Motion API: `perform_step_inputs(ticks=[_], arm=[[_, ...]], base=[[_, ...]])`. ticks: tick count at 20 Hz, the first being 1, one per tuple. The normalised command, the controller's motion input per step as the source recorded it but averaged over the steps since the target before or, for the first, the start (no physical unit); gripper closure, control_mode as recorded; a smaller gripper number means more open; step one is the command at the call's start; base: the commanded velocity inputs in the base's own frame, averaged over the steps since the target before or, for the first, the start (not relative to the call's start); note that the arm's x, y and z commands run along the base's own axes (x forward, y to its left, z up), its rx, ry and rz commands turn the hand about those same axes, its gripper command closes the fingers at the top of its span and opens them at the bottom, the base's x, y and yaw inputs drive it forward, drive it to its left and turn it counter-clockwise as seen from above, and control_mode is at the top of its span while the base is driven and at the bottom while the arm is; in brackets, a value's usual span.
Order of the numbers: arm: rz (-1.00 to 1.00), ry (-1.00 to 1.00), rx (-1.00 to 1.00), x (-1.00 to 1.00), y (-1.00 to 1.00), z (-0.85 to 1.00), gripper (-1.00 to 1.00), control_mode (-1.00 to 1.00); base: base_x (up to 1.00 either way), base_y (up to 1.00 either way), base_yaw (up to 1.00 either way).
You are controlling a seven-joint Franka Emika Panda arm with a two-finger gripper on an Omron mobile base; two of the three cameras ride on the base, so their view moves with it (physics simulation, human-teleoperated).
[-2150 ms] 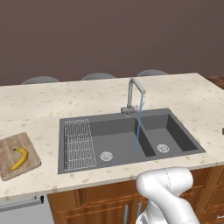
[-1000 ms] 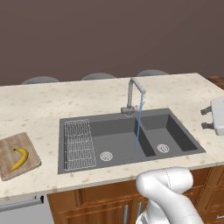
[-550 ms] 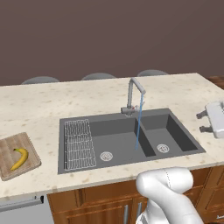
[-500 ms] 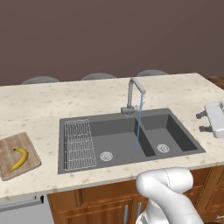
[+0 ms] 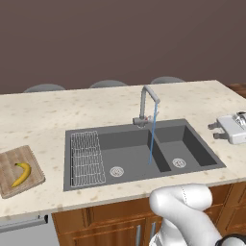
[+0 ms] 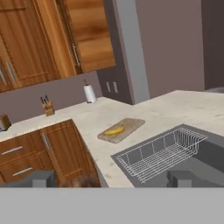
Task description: Pick the banana from the sink and place it on the cutting board to airdry. Then turn off the sink faucet.
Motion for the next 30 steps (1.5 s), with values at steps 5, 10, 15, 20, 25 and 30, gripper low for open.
perform_step_inputs(ticks=[5,10,15,20,25,30], arm=[[0.03,-0.07,0.0,0.02,0.0,-0.08,-1.0,-1.0],[-0.03,-0.11,0.01,0.02,0.0,-0.09,-1.0,-1.0],[-0.2,-0.02,0.07,0.13,0.0,-0.01,-1.0,-1.0],[-0.16,0.0,0.06,0.34,0.04,0.0,-1.0,-1.0],[0.03,0.0,0.02,0.49,0.07,0.0,-1.0,-1.0],[0.15,0.0,0.0,0.46,0.0,-0.08,-1.0,-1.0]], base=[[0.0,0.0,0.0],[0.0,0.0,0.0],[0.0,0.0,0.0],[0.0,0.0,0.0],[0.0,0.0,0.0],[0.0,0.0,0.0]])
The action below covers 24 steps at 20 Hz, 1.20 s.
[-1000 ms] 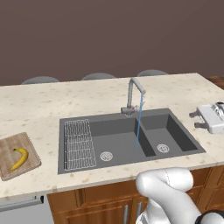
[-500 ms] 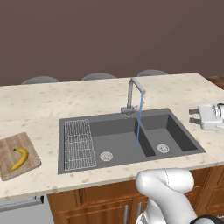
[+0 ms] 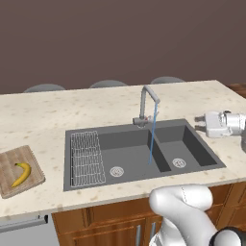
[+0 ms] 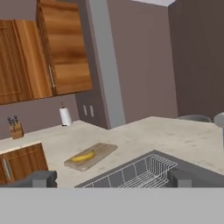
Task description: Pick the banana from the sink and place it on the cutting board to airdry. Then turn off the sink faucet.
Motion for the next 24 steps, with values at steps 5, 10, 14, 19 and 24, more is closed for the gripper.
perform_step_inputs(ticks=[5,10,14,19,24], arm=[[0.14,0.0,0.0,0.46,0.0,-0.11,-1.0,-1.0],[0.07,0.0,0.0,0.23,0.0,-0.17,-1.0,-1.0],[0.0,0.0,0.02,0.12,-0.01,-0.18,-1.0,-1.0],[0.0,0.0,0.03,0.14,-0.02,-0.18,-1.0,-1.0],[-0.03,0.0,0.05,0.27,0.0,-0.08,-1.0,-1.0]], base=[[0.0,0.0,0.0],[0.0,0.0,0.0],[0.0,0.0,0.0],[0.0,0.0,0.0],[0.0,0.0,0.0]])
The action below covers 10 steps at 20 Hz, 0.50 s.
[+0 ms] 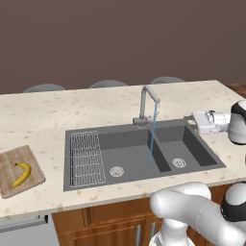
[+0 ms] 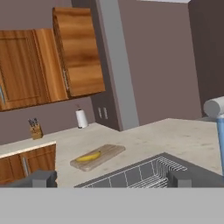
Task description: Pick the banana from the sink and place it on the cutting board to airdry. Then turn off the sink faucet.
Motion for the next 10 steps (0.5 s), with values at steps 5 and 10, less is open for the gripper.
perform_step_inputs(ticks=[5,10], arm=[[0.0,0.0,0.02,0.42,-0.08,-0.06,-1.0,-1.0],[0.0,0.0,0.01,0.44,-0.1,-0.08,-1.0,-1.0]], base=[[0.0,0.0,0.0],[0.0,0.0,0.0]])
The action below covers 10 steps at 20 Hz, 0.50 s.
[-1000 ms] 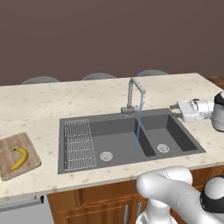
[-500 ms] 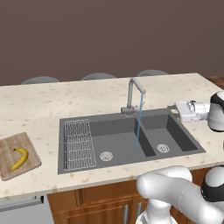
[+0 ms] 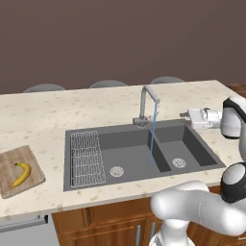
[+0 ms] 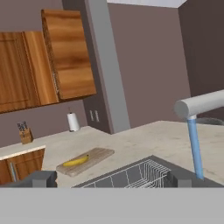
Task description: Pick the banana from the sink and place it on the cutting board to airdry. Then turn off the sink faucet.
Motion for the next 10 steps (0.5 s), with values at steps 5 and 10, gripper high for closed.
perform_step_inputs(ticks=[5,10], arm=[[0.0,0.0,0.0,0.43,-0.25,-0.15,-1.0,-1.0],[0.0,0.0,0.0,0.35,-0.19,-0.2,-1.0,-1.0]], base=[[0.0,0.0,0.0],[0.0,0.0,0.0]])
